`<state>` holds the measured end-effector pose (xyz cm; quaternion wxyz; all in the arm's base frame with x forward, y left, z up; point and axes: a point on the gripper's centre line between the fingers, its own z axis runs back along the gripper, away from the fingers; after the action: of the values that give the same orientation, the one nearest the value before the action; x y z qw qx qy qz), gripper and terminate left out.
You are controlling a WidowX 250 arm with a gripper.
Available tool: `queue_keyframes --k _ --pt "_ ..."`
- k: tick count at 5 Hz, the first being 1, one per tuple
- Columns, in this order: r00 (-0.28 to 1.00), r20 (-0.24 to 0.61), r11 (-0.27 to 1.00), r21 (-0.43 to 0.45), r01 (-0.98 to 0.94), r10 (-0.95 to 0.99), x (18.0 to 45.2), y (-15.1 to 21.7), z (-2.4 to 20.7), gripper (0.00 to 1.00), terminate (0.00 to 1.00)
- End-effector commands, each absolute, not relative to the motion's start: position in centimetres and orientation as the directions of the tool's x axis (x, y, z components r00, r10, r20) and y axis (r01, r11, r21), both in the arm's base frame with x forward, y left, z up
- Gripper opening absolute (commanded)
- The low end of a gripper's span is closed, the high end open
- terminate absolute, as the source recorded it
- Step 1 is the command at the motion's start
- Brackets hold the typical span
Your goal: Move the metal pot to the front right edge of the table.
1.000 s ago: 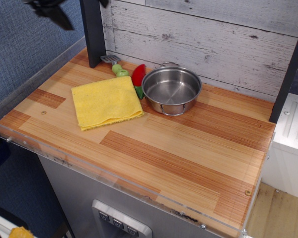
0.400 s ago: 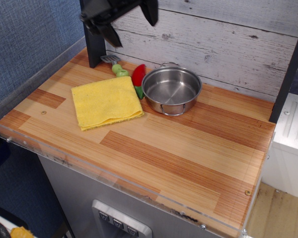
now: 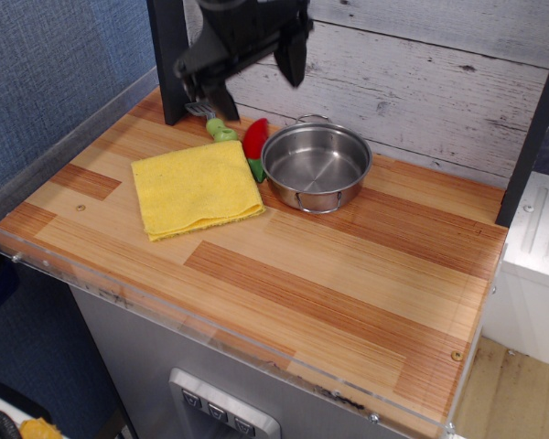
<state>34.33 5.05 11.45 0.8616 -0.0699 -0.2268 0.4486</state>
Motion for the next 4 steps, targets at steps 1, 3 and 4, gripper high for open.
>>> queue_keyframes --k 1,3,4 --pt "0.497 0.343 0.594 -0.302 -0.745 0.797 35.3 5.7 9.9 1.0 0.0" --pt "0.519 0.322 0.602 -0.27 -0.751 0.792 35.4 5.1 7.9 1.0 0.0" --pt "0.524 0.319 0.604 -0.253 -0.756 0.79 35.9 4.8 6.9 1.0 0.0"
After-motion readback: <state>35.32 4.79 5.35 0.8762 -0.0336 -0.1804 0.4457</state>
